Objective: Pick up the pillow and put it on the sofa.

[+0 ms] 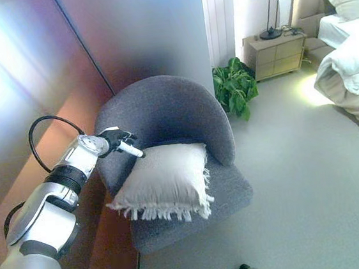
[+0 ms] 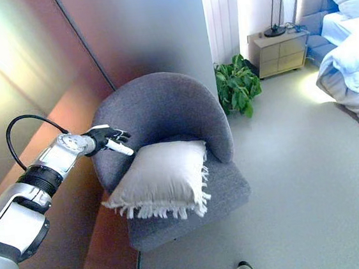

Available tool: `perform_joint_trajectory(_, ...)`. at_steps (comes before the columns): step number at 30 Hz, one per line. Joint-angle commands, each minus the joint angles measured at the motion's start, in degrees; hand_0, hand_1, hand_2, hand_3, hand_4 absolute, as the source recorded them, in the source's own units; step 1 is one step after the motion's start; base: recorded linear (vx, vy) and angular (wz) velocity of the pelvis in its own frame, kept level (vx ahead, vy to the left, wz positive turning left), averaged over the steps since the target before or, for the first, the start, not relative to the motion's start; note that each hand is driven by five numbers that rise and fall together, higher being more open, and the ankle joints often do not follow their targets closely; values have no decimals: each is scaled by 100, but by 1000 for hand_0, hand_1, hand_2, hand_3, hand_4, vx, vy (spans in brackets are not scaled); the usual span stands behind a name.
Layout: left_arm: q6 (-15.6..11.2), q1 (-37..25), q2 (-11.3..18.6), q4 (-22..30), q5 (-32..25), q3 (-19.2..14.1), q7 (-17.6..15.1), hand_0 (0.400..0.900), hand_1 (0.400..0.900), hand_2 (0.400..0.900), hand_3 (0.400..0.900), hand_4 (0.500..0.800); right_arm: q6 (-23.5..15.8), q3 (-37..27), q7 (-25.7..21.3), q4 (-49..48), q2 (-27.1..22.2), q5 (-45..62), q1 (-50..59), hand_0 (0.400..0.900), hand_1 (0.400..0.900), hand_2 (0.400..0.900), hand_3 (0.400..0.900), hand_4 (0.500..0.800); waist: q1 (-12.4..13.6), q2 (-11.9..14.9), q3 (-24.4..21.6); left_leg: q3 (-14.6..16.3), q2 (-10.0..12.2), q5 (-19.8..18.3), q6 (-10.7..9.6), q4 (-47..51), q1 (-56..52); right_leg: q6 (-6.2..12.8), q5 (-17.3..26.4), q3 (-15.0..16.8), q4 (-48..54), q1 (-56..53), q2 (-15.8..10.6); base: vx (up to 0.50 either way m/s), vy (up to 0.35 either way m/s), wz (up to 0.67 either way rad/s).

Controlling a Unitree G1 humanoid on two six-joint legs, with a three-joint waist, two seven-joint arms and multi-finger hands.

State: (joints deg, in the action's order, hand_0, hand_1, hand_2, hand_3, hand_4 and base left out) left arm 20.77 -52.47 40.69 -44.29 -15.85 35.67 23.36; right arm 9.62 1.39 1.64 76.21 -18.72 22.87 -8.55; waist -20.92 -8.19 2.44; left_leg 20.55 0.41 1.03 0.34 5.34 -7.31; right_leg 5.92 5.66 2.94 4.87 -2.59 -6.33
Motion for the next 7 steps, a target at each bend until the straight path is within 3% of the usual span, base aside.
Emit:
perform_joint_trajectory(1,-466,257,271,346,-941,-751,110,900,900,900,900,800,21,170,-102,114,-14,69,-57,900,900,900,900,800,252,-21,-172,-167,35,-200,-230,-107,-284,247,-136,-298,-110,-8,497,-48,35,4)
perform_joint_trajectory(5,-767,1228,-148,706,-1613,-1222,-15,900,900,900,900,800,-64,251,-139,82,81,11,-57,900,900,900,900,800,433,101,-182,-345,19,-202,-179,-58,-270,212,-168,-399,-100,-59,483,-49,52,7)
perform_joint_trajectory(7,-798,1709,-451,852,-1651,-1466,-97,900,900,900,900,800,-168,284,-159,51,142,-52,-95,900,900,900,900,800,520,162,-177,-403,11,-197,-164,-44,-254,207,-177,-453,-102,-77,468,-46,56,4)
